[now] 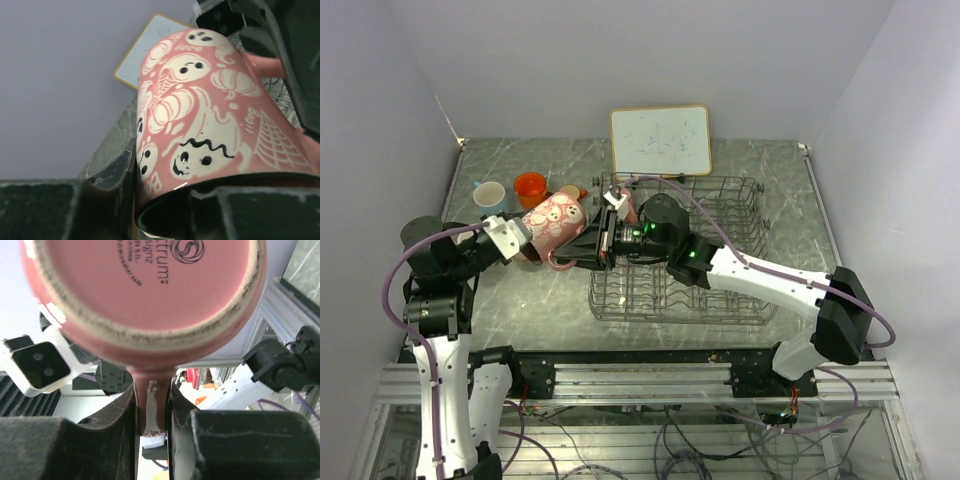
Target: Unload the cups from the dish rack
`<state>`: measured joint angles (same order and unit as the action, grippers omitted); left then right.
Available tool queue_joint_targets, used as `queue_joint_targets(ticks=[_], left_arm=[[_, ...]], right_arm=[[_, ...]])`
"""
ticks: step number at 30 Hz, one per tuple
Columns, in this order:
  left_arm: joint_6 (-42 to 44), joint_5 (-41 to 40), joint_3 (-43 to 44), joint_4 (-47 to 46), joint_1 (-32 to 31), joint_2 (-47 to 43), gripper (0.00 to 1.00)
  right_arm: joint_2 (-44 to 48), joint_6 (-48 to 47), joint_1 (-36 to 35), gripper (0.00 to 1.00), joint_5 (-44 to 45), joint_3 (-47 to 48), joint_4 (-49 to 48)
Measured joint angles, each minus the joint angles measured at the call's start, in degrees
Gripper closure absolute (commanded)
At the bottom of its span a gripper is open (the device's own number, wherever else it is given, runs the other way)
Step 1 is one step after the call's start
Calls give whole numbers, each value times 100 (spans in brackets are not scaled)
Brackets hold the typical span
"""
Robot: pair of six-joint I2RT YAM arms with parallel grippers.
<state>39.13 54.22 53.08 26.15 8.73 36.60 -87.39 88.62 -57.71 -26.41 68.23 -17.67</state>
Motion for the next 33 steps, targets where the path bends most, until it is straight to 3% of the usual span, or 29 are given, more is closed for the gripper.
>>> queue_joint_targets(ticks=[1, 3, 5, 8, 12, 22, 33], left_arm=[[-55, 4, 13, -48, 0, 0, 87], [-101, 52, 81, -76, 0, 7, 92], [-37, 116, 212, 2, -2, 42, 93], [223, 2, 452, 568, -7, 284, 93], [503, -293, 811, 1475, -22, 824, 93], [1163, -2234, 944, 3167, -85, 1849, 93], [820, -3952, 911, 3510, -1272, 3370, 93]], right_arm=[[-17, 44, -31, 97, -20, -4, -11], [-55, 87, -61, 69, -131, -46, -9], [-87, 98, -57, 50, -240, -103, -11], [-76, -46, -35, 37, -144, -136, -15], [107, -428, 103, 31, -7, -142, 413], [1182, -1147, 1421, 25, 295, -772, 1137], [1259, -2168, 2251, 21, 787, -850, 2645]])
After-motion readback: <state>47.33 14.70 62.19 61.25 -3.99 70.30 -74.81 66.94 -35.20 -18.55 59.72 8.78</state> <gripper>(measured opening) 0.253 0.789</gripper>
